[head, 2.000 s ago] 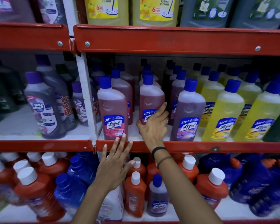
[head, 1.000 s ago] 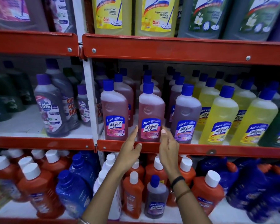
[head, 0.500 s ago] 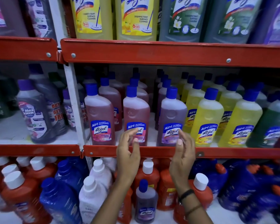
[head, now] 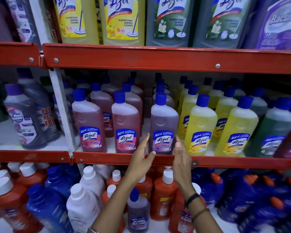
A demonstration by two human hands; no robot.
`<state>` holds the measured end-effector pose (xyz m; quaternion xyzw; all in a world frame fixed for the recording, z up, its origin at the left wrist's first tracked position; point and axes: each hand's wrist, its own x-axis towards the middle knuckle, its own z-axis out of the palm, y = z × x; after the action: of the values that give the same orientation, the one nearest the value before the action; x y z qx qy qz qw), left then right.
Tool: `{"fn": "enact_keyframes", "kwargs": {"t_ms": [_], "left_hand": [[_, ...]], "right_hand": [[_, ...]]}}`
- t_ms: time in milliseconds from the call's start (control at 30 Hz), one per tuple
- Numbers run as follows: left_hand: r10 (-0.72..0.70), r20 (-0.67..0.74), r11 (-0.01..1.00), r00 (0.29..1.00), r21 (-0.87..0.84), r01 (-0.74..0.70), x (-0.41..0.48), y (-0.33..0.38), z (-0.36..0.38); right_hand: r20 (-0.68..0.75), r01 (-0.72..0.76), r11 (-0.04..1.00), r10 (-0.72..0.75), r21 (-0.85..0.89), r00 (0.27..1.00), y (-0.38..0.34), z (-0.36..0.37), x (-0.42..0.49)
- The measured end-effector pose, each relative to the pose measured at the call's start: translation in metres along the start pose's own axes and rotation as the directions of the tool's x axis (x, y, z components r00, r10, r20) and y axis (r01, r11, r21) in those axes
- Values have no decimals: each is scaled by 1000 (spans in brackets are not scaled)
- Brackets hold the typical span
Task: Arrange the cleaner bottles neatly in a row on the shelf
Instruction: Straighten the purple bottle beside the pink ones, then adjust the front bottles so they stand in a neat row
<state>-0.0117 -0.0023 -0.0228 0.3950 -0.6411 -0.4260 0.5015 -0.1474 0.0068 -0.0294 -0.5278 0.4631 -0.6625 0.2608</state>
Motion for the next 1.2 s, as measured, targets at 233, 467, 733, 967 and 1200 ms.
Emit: {"fn": "enact_keyframes", "kwargs": {"t_ms": [233, 467, 733, 967, 1200], "left_hand": [[135, -285, 990, 949, 0, -141, -10, 14, 18], [315, -216, 949, 924, 100, -300, -22, 10, 82], [23, -7, 990, 1000, 142, -22, 10, 8, 117], [4, -65, 997, 998, 75, 1, 18, 7, 115], [0, -34, 1000, 999, 18, 0, 19, 12, 113]], "right_hand": [[-80, 16, 999, -12, 46, 997, 2, -19, 0], [-267, 91, 993, -67, 77, 961, 11, -85, 5], [14, -41, 994, 40, 98, 999, 15, -109, 38], [7, -68, 987, 68, 147, 998, 10, -114, 38], [-17, -68, 984, 71, 168, 997, 9, -112, 37]]}}
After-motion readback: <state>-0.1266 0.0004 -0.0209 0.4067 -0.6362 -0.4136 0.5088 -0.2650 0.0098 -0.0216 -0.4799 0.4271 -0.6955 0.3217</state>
